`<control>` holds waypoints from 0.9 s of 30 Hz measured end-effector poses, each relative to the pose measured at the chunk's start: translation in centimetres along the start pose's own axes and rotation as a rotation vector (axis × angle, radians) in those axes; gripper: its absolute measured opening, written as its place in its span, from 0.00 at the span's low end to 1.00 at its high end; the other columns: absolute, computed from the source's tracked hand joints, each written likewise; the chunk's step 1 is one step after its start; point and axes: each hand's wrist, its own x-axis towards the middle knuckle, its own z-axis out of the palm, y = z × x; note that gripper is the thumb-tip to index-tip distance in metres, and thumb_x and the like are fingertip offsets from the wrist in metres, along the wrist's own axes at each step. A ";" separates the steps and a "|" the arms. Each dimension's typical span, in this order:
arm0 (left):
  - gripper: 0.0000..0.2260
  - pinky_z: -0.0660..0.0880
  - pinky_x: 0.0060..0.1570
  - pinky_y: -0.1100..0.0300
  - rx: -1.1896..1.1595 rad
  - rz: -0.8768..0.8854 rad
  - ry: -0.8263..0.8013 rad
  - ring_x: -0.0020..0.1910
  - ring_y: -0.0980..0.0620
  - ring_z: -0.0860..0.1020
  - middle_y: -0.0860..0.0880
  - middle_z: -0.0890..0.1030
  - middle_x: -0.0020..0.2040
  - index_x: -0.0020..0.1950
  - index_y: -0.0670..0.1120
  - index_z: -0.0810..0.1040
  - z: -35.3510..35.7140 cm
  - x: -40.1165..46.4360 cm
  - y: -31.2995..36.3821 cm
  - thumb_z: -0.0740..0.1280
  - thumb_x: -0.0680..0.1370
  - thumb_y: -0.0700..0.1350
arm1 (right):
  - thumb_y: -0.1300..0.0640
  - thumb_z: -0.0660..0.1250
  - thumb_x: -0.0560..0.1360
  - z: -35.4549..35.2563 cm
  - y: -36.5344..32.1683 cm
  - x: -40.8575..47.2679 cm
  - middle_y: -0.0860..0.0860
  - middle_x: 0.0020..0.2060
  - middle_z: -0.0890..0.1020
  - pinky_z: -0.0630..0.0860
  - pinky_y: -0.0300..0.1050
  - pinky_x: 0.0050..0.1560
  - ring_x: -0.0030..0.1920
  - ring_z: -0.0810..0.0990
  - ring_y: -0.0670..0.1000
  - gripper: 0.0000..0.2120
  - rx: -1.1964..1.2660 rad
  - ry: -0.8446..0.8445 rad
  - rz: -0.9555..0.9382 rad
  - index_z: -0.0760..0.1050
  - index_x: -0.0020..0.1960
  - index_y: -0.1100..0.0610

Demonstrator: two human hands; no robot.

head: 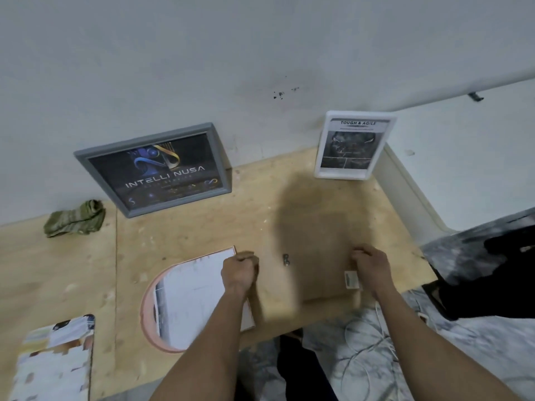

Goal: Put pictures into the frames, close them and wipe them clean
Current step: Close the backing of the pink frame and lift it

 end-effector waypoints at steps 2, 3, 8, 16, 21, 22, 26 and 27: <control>0.04 0.81 0.54 0.47 -0.093 0.030 0.042 0.41 0.45 0.82 0.47 0.86 0.41 0.37 0.50 0.86 -3.4 0.5 -0.9 0.71 0.67 0.46 | 0.64 0.61 0.77 2.2 -1.3 -1.6 0.55 0.47 0.80 0.76 0.44 0.37 0.38 0.78 0.48 0.11 0.073 -0.049 -0.044 0.79 0.54 0.58; 0.04 0.80 0.51 0.48 -0.122 0.037 0.077 0.38 0.45 0.80 0.47 0.86 0.37 0.37 0.48 0.86 -5.5 0.2 -1.2 0.71 0.69 0.44 | 0.65 0.62 0.77 3.7 -2.0 -2.6 0.55 0.47 0.81 0.75 0.42 0.34 0.36 0.77 0.47 0.12 0.099 -0.089 -0.057 0.79 0.56 0.56; 0.12 0.81 0.47 0.48 -0.136 -0.005 0.302 0.40 0.41 0.83 0.41 0.85 0.37 0.30 0.48 0.84 -15.7 0.5 -5.9 0.71 0.73 0.38 | 0.66 0.61 0.76 12.3 -3.7 -8.0 0.51 0.44 0.79 0.74 0.38 0.31 0.35 0.77 0.47 0.17 0.039 -0.288 -0.107 0.78 0.59 0.51; 0.09 0.79 0.56 0.50 0.000 -0.038 0.352 0.51 0.40 0.83 0.42 0.86 0.50 0.51 0.45 0.87 -21.6 0.5 -9.5 0.73 0.72 0.40 | 0.68 0.62 0.73 19.5 -1.9 -12.1 0.54 0.45 0.82 0.79 0.50 0.46 0.44 0.80 0.54 0.16 -0.154 -0.262 -0.174 0.81 0.53 0.53; 0.10 0.76 0.57 0.56 0.030 -0.025 0.319 0.55 0.41 0.81 0.43 0.85 0.53 0.53 0.44 0.86 -21.5 0.4 -10.5 0.72 0.73 0.39 | 0.69 0.62 0.72 20.5 -0.6 -12.2 0.53 0.44 0.82 0.77 0.43 0.33 0.39 0.80 0.51 0.16 -0.214 -0.236 -0.153 0.82 0.53 0.54; 0.10 0.76 0.58 0.55 0.038 -0.031 0.309 0.55 0.41 0.81 0.43 0.86 0.53 0.53 0.45 0.87 -21.4 0.7 -10.9 0.72 0.72 0.39 | 0.69 0.62 0.73 20.5 -0.3 -12.3 0.52 0.44 0.81 0.73 0.40 0.30 0.37 0.79 0.49 0.17 -0.213 -0.241 -0.147 0.81 0.54 0.55; 0.11 0.75 0.58 0.56 0.049 -0.030 0.312 0.56 0.41 0.81 0.43 0.85 0.54 0.53 0.45 0.86 -21.5 0.9 -11.4 0.71 0.72 0.37 | 0.67 0.63 0.74 20.7 0.4 -12.1 0.53 0.48 0.82 0.79 0.44 0.39 0.42 0.80 0.51 0.15 -0.196 -0.222 -0.153 0.81 0.56 0.54; 0.11 0.74 0.58 0.56 0.059 -0.017 0.324 0.56 0.40 0.81 0.42 0.85 0.54 0.54 0.45 0.86 -21.5 1.0 -11.3 0.71 0.72 0.37 | 0.67 0.63 0.74 20.7 0.2 -12.1 0.53 0.48 0.83 0.80 0.47 0.43 0.43 0.81 0.52 0.15 -0.191 -0.213 -0.153 0.81 0.55 0.54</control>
